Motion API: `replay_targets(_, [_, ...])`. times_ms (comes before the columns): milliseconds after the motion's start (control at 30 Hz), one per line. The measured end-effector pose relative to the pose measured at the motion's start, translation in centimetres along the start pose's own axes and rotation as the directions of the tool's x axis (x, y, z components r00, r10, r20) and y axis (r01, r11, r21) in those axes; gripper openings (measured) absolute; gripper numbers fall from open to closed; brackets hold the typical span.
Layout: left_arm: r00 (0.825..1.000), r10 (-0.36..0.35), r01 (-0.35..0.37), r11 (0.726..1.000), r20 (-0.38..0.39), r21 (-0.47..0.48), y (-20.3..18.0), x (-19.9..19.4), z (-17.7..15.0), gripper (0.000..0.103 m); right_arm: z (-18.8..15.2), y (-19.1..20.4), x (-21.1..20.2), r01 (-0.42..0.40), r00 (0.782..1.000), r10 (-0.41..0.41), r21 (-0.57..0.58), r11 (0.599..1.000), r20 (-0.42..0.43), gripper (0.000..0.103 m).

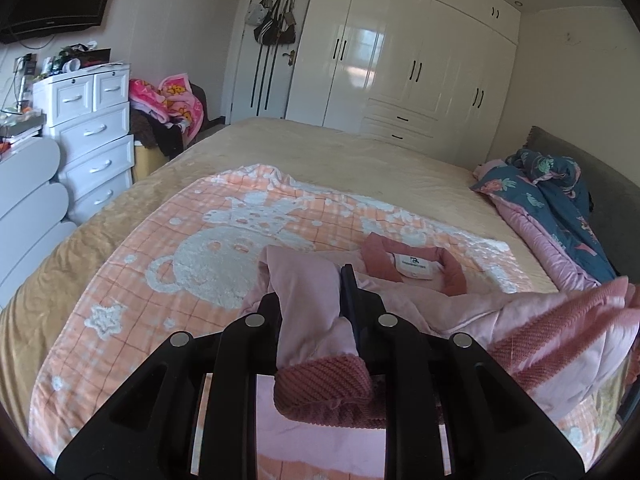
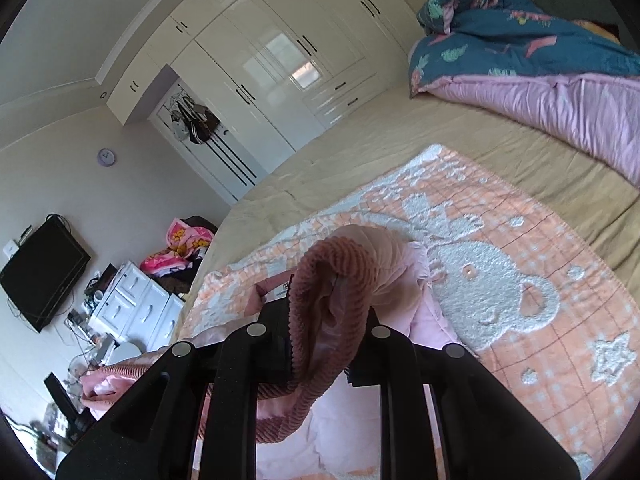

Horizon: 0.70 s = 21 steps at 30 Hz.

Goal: Fold large clothes
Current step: 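Lift the hem with both tools and fold it toward the collar, then open both tools to release the hem near the collar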

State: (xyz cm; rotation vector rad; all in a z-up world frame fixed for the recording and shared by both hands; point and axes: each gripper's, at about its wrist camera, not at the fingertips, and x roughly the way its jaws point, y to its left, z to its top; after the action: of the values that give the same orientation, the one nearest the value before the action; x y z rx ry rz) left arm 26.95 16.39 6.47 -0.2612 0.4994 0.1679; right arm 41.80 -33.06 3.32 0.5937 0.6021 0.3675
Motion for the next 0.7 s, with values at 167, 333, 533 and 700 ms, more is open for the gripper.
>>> replay_targets(167, [1.0, 0.002, -0.002, 1.0, -0.008, -0.002, -0.1, 1.6, 0.0, 0.013, 0.5, -1.7, 0.9, -0.178, 0.984, 0.178, 0.124, 0.976, 0.012, 0.077])
replay_targets(333, [1.0, -0.006, 0.006, 1.0, -0.019, -0.004, 0.1, 2.9, 0.1, 0.013, 0.3, -2.2, -0.4, -0.323, 0.946, 0.312, 0.164, 0.932, 0.088, 0.085])
replay_targets(533, [1.0, -0.004, 0.004, 1.0, -0.024, -0.006, 0.2, 4.1, 0.5, 0.014, -2.2, -2.0, -2.2, -0.132, 0.978, 0.137, -0.041, 0.99, 0.155, 0.097])
replay_targets(700, [0.999, 0.011, -0.011, 1.0, -0.034, -0.019, 0.2, 5.2, 0.2, 0.021, -4.0, -1.4, 2.5, 0.173, 0.985, -0.165, -0.267, 0.948, 0.051, 0.098])
